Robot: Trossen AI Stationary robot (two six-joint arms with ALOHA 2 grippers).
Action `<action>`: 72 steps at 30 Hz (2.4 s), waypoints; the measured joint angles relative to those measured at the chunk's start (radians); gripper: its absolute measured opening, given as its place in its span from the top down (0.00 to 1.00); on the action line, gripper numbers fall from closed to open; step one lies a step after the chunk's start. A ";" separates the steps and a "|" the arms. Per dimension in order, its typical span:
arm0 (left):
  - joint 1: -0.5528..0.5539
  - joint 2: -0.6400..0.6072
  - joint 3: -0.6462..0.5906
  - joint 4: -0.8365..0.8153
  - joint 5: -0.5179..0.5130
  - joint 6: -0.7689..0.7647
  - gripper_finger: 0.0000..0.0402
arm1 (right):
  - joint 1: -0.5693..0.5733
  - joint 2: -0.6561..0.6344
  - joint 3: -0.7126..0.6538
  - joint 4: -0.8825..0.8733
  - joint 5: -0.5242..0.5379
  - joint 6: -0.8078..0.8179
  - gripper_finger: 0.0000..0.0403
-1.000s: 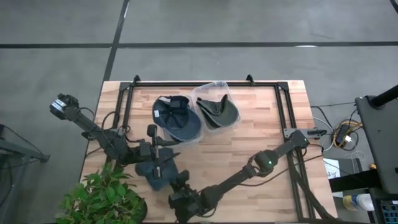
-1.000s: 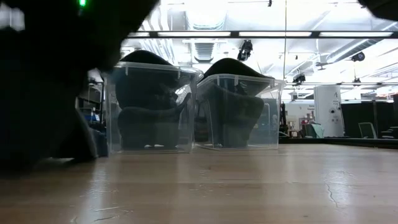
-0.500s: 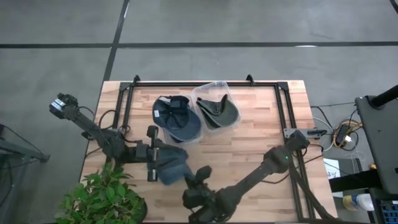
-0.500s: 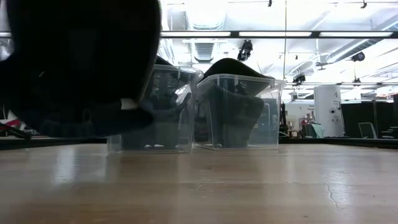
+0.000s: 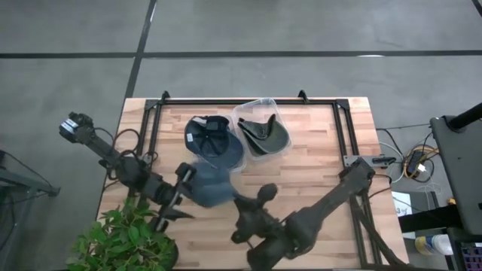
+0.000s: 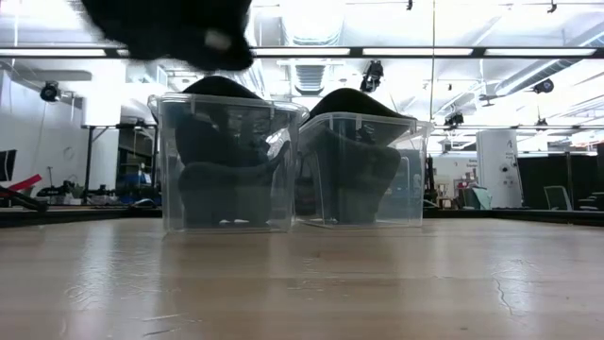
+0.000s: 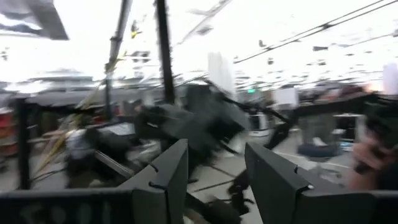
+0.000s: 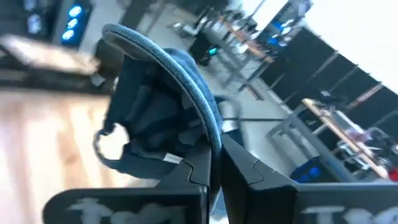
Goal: Pick & Place hat
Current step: Put the dark blue cap into the left transparent bin
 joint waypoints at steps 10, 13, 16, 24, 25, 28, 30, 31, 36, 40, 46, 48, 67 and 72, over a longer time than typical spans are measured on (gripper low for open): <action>0.000 -0.015 -0.008 -0.008 0.039 0.012 0.62 | -0.043 -0.162 0.002 0.022 0.181 -0.170 0.97; 0.000 -0.013 -0.009 -0.044 -0.023 0.013 0.62 | -0.061 -0.215 0.002 0.072 0.136 -0.209 0.97; 0.005 -0.001 -0.011 -0.112 -0.107 0.028 0.62 | -0.074 -0.237 0.003 0.109 0.113 -0.248 0.98; 0.044 0.056 -0.040 -0.118 -0.313 0.080 0.62 | -0.128 -0.258 0.002 0.408 -0.111 -0.498 0.98; 0.052 0.065 -0.043 -0.121 -0.339 0.069 0.62 | -0.132 -0.259 0.002 0.452 -0.121 -0.546 0.98; 0.061 0.076 -0.062 -0.115 -0.369 0.036 0.62 | -0.139 -0.255 0.002 0.559 -0.134 -0.677 0.98; 0.063 0.081 -0.079 -0.080 -0.366 0.029 0.62 | -0.142 -0.258 0.002 0.620 -0.174 -0.736 0.98; 0.063 0.085 -0.094 -0.043 -0.365 0.029 0.62 | -0.144 -0.263 0.002 0.636 -0.200 -0.752 0.98; 0.064 0.086 -0.207 0.221 -0.229 0.060 0.62 | -0.166 -0.288 0.002 0.666 -0.285 -0.778 0.98; 0.065 0.086 -0.352 0.549 -0.148 0.067 0.62 | -0.183 -0.303 0.000 0.654 -0.312 -0.767 0.98; 0.146 0.060 -0.471 0.861 -0.187 0.083 0.62 | -0.235 -0.312 0.000 0.657 -0.480 -0.684 0.98; 0.174 0.052 -0.473 0.860 -0.227 0.052 0.62 | -0.254 -0.305 0.000 0.674 -0.554 -0.643 0.98; 0.228 0.055 -0.361 0.834 -0.221 0.134 0.62 | -0.362 -0.210 -0.007 0.735 -0.709 -0.576 0.97; 0.237 0.049 -0.336 0.861 -0.232 0.161 0.62 | -0.362 -0.210 -0.011 0.722 -0.713 -0.544 0.97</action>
